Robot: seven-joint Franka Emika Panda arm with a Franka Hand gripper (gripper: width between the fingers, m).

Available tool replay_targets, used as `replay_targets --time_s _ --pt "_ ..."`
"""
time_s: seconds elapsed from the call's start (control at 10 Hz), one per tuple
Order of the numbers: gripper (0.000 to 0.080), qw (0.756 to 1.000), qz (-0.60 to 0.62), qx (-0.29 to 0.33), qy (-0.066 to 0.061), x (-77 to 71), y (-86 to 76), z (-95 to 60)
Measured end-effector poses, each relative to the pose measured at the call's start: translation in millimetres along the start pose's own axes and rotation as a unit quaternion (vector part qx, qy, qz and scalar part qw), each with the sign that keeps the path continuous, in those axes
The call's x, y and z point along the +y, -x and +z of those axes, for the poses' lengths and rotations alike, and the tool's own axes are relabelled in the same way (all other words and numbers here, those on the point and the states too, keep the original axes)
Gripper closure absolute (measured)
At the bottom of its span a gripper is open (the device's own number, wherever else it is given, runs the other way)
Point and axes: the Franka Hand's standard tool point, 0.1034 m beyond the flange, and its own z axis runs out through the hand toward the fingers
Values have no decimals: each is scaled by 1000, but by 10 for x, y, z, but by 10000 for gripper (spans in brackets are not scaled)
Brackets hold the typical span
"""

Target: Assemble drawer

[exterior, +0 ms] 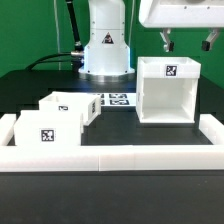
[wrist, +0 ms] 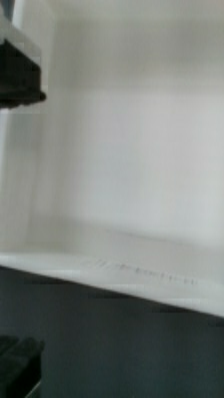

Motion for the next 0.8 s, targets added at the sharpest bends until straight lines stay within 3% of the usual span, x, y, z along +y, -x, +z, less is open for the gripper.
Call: replay_targets --time_s 0.1,0.3,0.8 --pt "150 1000 9 3 -2 -4 -4 14" --pt "150 998 57 19 -20 -29 58 159" --pt "150 998 63 11 -24 -130 145 387"
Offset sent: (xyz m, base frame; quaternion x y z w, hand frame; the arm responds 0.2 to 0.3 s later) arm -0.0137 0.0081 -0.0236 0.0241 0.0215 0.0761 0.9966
